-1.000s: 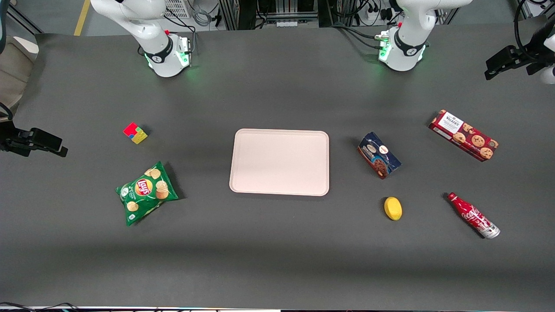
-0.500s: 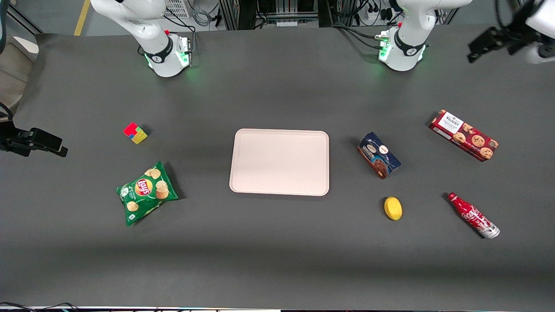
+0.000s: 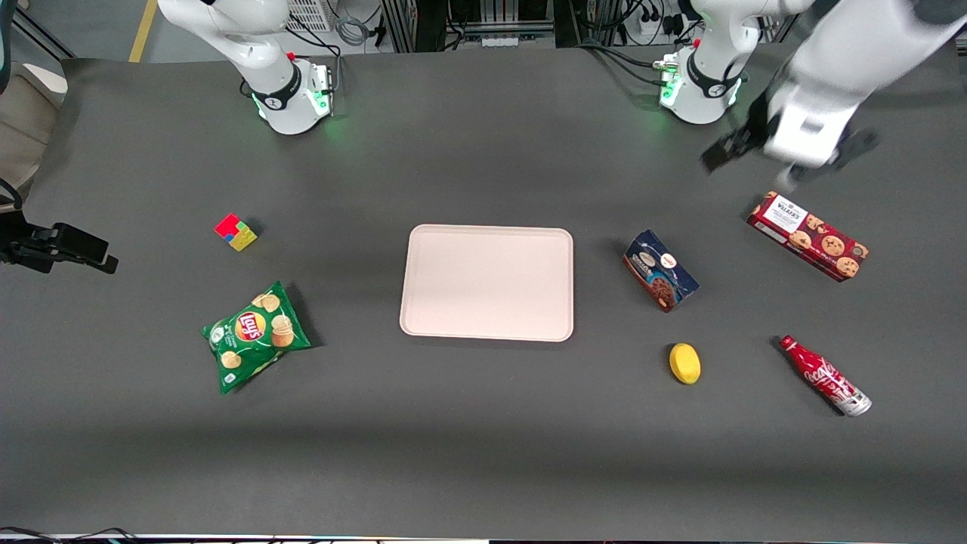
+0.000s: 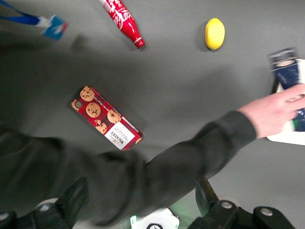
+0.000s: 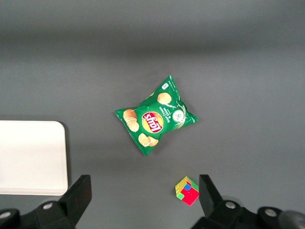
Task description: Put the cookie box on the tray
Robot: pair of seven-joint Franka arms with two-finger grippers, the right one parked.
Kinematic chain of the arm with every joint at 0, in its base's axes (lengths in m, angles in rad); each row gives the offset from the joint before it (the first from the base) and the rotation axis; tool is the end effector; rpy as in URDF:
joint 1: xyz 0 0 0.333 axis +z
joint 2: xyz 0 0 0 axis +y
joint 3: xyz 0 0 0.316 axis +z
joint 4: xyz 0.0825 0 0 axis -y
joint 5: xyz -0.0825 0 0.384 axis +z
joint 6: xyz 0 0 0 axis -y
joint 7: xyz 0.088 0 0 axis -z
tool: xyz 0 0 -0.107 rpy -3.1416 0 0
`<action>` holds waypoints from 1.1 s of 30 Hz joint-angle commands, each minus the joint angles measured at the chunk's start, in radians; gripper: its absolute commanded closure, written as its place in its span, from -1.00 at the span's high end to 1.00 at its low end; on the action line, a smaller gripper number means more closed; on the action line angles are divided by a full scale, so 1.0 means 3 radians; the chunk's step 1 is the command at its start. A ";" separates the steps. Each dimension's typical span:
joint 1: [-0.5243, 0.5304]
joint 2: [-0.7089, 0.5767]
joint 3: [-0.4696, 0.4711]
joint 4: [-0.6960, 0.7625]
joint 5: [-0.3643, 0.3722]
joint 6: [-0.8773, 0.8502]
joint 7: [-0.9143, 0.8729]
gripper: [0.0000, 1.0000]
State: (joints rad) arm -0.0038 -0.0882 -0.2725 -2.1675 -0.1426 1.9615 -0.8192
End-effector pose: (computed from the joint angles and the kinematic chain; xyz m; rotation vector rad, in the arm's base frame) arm 0.4832 -0.1484 0.4222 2.9628 0.9290 -0.2443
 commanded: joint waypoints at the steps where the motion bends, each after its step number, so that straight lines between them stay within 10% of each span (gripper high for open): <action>1: -0.0013 0.0370 -0.0017 0.0015 -0.0026 0.0471 -0.0270 1.00; 23: -0.0018 0.0943 -0.0017 -0.0501 0.0322 0.1842 -0.0302 1.00; 33: -0.0023 0.1000 -0.0017 -0.0522 0.0332 0.1837 -0.0307 -0.85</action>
State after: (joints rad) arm -0.0038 0.2135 -0.2770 -2.3101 -0.0641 2.4948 -0.8798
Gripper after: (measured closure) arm 0.194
